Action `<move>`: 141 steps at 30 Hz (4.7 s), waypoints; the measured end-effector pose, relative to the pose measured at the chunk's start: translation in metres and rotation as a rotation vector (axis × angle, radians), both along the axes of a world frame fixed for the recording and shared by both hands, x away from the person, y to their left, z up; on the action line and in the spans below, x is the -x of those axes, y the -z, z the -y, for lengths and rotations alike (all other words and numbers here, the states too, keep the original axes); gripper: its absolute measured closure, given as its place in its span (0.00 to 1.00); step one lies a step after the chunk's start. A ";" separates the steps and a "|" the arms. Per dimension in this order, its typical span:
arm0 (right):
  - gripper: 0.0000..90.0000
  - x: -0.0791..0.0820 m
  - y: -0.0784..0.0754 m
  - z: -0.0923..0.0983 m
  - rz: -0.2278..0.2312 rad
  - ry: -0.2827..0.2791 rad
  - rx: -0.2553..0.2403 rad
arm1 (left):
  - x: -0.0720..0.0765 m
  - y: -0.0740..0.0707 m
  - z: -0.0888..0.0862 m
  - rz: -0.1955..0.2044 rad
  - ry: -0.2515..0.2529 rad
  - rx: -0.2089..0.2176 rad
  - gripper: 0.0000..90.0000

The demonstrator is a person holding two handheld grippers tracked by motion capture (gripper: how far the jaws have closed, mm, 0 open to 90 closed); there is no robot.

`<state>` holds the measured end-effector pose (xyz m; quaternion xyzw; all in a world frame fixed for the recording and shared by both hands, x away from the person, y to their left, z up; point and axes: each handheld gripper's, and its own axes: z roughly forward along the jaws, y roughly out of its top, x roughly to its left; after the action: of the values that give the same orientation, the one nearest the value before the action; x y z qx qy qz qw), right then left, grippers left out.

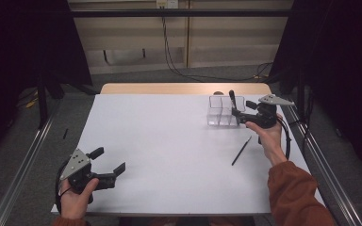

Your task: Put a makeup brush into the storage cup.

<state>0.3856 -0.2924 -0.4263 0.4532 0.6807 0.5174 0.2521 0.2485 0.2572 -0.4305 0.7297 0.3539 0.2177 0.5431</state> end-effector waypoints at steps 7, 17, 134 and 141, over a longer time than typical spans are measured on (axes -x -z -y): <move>0.11 0.015 0.001 0.001 -0.003 -0.021 -0.011 | 0.000 0.000 0.000 -0.001 0.002 0.005 0.03; 0.00 0.033 -0.001 0.000 -0.023 -0.055 -0.034 | 0.000 0.000 -0.001 0.000 0.001 0.005 0.03; 0.01 0.088 0.006 0.003 0.000 0.012 0.085 | 0.005 0.000 -0.001 0.001 -0.015 0.001 0.03; 0.02 0.078 0.002 -0.001 -0.068 -0.002 0.116 | 0.005 0.000 -0.002 -0.004 -0.018 0.007 0.03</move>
<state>0.3073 -0.2917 -0.4285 0.4543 0.7182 0.4618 0.2540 0.2434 0.2590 -0.4309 0.7250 0.3624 0.2200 0.5428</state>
